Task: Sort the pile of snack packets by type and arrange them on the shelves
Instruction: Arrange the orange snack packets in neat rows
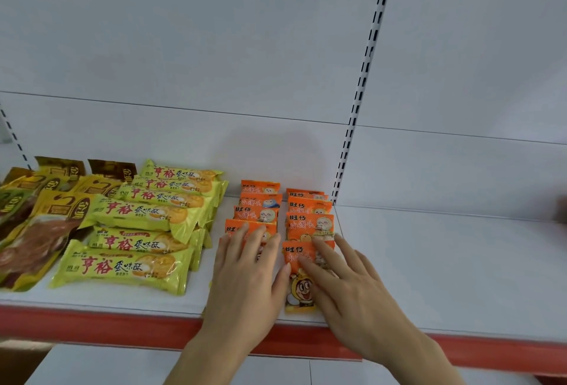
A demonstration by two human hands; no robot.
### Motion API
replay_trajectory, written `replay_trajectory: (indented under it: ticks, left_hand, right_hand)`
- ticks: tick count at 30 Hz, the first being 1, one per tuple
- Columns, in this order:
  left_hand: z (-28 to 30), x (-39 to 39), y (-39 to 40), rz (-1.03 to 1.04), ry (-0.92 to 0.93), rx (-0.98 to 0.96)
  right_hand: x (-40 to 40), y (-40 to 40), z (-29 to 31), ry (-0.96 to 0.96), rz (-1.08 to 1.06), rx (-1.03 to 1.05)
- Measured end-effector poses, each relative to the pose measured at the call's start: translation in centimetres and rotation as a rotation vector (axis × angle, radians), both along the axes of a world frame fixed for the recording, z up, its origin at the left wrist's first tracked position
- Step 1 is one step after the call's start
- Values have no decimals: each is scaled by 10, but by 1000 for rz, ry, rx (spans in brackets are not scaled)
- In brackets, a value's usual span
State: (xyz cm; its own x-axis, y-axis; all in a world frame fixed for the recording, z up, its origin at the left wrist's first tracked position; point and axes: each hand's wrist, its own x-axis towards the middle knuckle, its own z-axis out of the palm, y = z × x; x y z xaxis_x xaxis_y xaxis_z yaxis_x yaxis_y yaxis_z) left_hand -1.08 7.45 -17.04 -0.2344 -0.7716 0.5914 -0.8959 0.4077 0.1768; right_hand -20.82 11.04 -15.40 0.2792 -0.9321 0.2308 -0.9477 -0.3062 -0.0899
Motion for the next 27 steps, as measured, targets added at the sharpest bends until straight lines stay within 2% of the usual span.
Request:
replay_trajectory:
  ticks: [7, 11, 15, 21, 27]
  left_hand:
    - [4, -3, 1, -43, 48, 11]
    - [11, -11, -1, -78, 95, 10]
    - [25, -36, 5, -127, 117, 6]
    - [36, -111, 37, -144, 42, -9]
    - [39, -232, 80, -250, 66, 38]
  right_hand:
    - [3, 7, 5, -10, -37, 16]
    - [-2, 18, 15, -86, -152, -23]
    - [-24, 36, 24, -75, -284, -50]
    - [-87, 81, 33, -62, -501, -125]
    - [-197, 153, 41, -87, -611, -50]
